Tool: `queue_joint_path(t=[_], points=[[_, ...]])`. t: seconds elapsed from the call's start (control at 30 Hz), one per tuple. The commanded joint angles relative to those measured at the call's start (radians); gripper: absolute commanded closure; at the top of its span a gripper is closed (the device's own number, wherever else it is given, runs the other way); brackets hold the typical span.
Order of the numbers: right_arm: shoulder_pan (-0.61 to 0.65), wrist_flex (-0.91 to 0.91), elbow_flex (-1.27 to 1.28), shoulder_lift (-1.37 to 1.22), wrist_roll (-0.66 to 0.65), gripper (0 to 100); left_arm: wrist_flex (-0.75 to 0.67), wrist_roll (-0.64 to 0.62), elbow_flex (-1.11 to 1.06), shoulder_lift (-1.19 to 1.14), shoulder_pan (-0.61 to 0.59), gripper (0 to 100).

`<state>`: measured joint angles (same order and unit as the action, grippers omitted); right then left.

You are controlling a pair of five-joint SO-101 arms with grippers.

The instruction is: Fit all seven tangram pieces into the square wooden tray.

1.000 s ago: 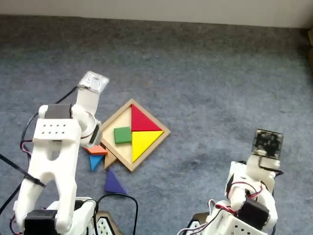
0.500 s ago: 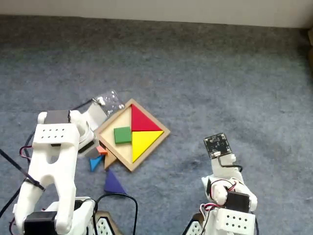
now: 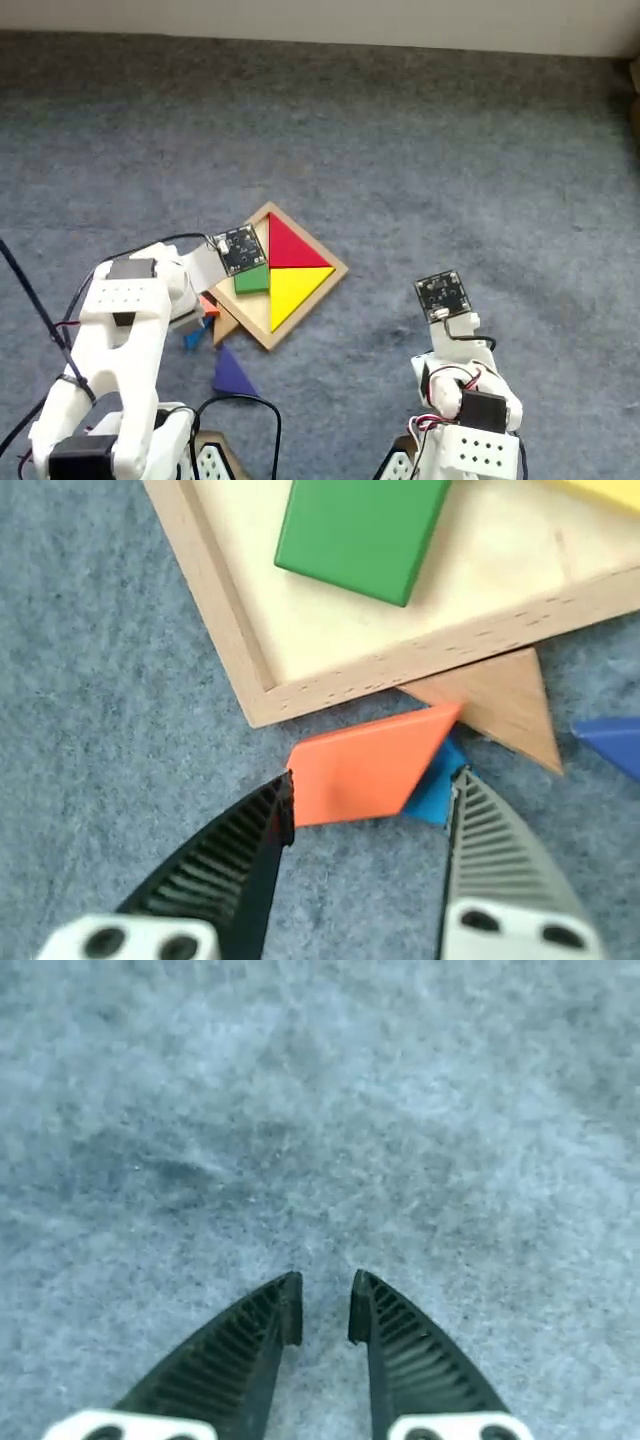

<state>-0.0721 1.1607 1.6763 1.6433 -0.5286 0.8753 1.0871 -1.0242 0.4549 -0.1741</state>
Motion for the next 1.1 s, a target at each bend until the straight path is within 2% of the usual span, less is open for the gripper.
queue_joint_path(t=[0.0,0.27,0.47,0.8,0.93,1.07], points=[[0.004,-0.018,0.065,0.002,-0.006,90.7,-0.038,0.011,-0.007,0.013,-0.012,75],[0.002,-0.018,0.067,0.002,-0.006,90.7,-0.037,0.023,-0.008,0.012,0.048,76],[0.002,-0.015,0.067,0.002,-0.006,90.8,-0.035,0.023,-0.008,0.012,0.12,86],[0.002,-0.018,0.067,0.002,-0.006,90.8,-0.032,0.018,-0.002,0.024,0.134,91],[0.002,-0.018,0.067,0.002,-0.006,90.8,0.075,0.005,0.081,0.024,0.127,91],[0.002,-0.018,0.067,0.002,-0.006,90.8,0.166,-0.077,0.214,0.015,0.113,91]])
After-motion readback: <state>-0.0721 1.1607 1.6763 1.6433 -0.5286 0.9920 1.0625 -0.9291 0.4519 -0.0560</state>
